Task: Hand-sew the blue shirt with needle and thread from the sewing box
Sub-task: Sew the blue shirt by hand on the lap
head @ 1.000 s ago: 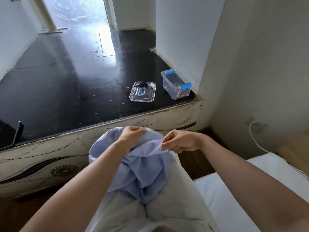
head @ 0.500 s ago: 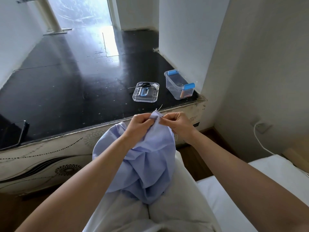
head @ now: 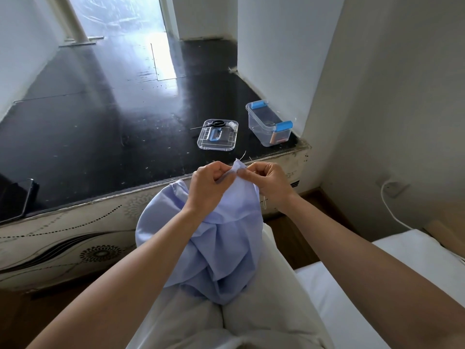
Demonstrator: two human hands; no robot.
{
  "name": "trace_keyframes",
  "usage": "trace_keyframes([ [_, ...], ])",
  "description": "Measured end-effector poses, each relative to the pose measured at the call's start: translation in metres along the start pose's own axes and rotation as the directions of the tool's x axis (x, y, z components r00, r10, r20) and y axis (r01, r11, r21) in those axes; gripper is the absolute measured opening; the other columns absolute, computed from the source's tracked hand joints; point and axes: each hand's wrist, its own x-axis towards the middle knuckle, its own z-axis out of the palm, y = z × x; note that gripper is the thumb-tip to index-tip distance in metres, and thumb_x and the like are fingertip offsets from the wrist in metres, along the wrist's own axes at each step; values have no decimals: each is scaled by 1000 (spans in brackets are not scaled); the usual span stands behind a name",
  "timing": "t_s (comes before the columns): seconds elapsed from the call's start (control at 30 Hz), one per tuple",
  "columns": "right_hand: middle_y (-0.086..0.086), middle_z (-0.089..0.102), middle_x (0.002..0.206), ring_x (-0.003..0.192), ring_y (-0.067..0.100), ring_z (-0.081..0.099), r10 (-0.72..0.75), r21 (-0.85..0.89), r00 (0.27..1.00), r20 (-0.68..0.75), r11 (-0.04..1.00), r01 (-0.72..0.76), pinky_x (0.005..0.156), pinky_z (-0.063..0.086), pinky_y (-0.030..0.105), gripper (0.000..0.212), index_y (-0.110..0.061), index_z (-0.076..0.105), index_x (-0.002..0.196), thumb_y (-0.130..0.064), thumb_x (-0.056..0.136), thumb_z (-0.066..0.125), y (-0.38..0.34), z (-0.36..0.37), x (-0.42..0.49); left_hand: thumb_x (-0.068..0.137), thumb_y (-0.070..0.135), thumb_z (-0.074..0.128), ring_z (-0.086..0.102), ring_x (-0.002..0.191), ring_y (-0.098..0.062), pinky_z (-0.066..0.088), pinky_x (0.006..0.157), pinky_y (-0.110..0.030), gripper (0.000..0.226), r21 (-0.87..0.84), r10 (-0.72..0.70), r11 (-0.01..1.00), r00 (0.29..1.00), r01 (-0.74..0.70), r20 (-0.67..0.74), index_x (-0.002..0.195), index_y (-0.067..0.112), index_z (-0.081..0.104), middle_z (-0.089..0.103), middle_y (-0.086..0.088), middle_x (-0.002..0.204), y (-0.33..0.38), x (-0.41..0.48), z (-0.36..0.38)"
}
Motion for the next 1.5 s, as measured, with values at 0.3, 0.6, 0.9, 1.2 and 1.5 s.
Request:
trace_keyframes([
  [0.3, 0, 67, 73, 67, 10, 62, -103, 8, 994, -40, 995, 103, 61, 52, 20, 8, -13, 68, 86, -21, 89, 68, -4, -2, 1, 93, 14, 64, 67, 73, -11, 53, 67, -20, 14, -149, 17, 989, 999, -11, 39, 105, 14, 73, 74, -4, 85, 3, -1, -3],
  [0.6, -14, 66, 66, 65, 6, 62, -128, 27, 991, -33, 991, 129, 57, 49, 14, 4, -14, 65, 88, -16, 91, 66, -12, -1, 3, 87, 9, 71, 63, 70, 3, 49, 70, -10, 9, -240, -48, 970, 997, 34, -53, 92, 16, 73, 70, 8, 79, 14, 2, -3],
  [0.9, -10, 72, 78, 74, 11, 69, -65, 138, 996, 58, 989, 56, 60, 52, 17, 20, -9, 64, 112, -11, 92, 62, -12, -5, 2, 86, 5, 71, 65, 72, 3, 49, 71, -10, 13, -270, -38, 962, 999, 36, -1, 95, 14, 72, 70, 6, 81, 15, 1, -2],
  [1.2, -14, 64, 63, 57, 3, 59, -87, 84, 996, 0, 993, 87, 53, 45, 11, 2, -9, 66, 91, -9, 92, 65, -10, -3, 0, 83, 10, 75, 63, 72, 8, 48, 68, -7, 11, -148, -36, 989, 998, 29, -47, 89, 19, 72, 69, 5, 83, 15, 9, -1],
  [1.5, -9, 70, 76, 73, 11, 67, -100, 69, 994, -33, 992, 102, 60, 51, 15, 7, -12, 70, 93, -17, 91, 65, -5, -2, -2, 86, 15, 71, 63, 72, -6, 49, 66, -8, 5, -156, -103, 983, 995, 100, -15, 92, 15, 72, 70, -1, 85, 10, 4, -3],
])
